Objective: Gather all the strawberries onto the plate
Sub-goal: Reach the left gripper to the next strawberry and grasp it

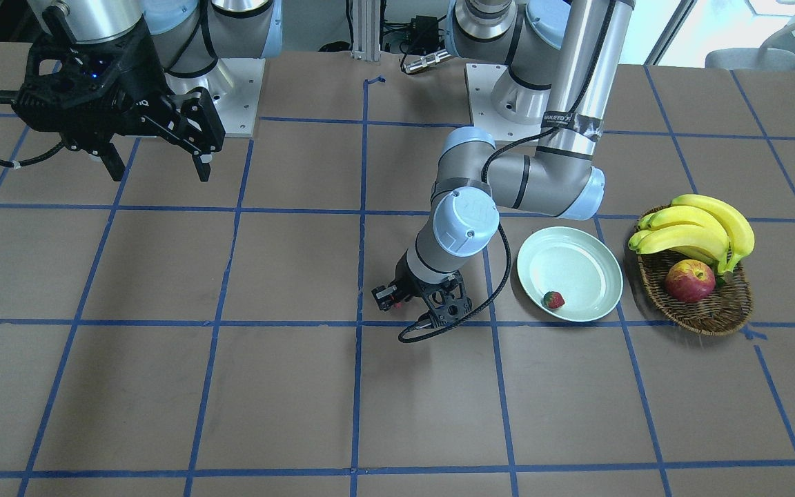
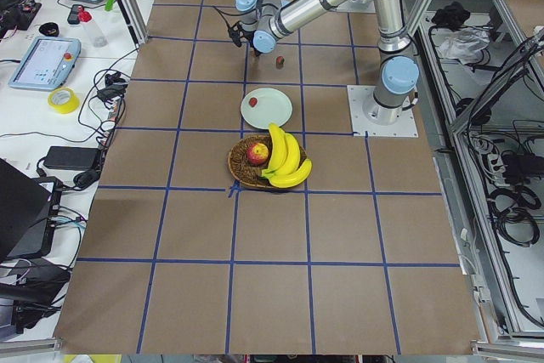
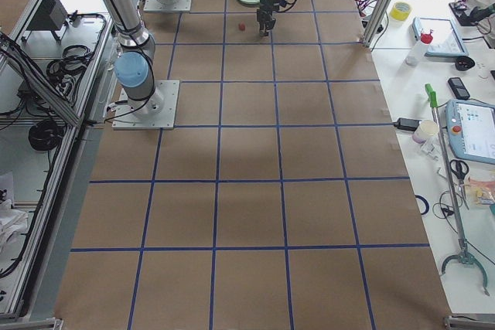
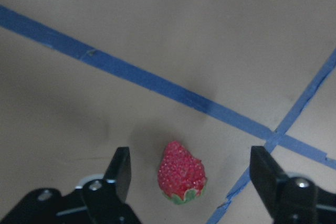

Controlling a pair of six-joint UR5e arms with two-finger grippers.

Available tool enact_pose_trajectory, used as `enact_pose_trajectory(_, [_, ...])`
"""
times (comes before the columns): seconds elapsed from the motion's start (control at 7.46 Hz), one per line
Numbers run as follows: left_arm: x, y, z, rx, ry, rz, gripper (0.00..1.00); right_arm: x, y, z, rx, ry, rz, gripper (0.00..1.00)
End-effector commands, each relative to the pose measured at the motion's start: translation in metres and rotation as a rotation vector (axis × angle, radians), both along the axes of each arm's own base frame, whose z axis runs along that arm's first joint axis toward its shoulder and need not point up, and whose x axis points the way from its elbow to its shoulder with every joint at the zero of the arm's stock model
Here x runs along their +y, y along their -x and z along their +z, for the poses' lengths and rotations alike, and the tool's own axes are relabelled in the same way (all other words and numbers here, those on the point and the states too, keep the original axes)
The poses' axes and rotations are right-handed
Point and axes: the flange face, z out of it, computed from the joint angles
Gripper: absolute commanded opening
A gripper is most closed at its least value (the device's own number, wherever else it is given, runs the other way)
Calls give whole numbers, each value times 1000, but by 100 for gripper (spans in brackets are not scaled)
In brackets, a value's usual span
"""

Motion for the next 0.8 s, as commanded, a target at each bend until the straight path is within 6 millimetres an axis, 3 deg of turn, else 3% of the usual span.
enact_pose_trajectory(0.0, [1, 1, 4, -16, 15, -16, 0, 0, 0, 0, 0, -1, 0, 100])
enact_pose_trajectory(0.4, [-26, -25, 70, -190, 124, -152, 0, 0, 0, 0, -1, -1, 0, 100])
enact_pose_trajectory(0.54, [-39, -57, 95, -219, 90, -223, 0, 0, 0, 0, -3, 1, 0, 100])
enact_pose_trajectory(0.67, [-47, -101, 111, -256, 43, -305, 0, 0, 0, 0, -1, 1, 0, 100])
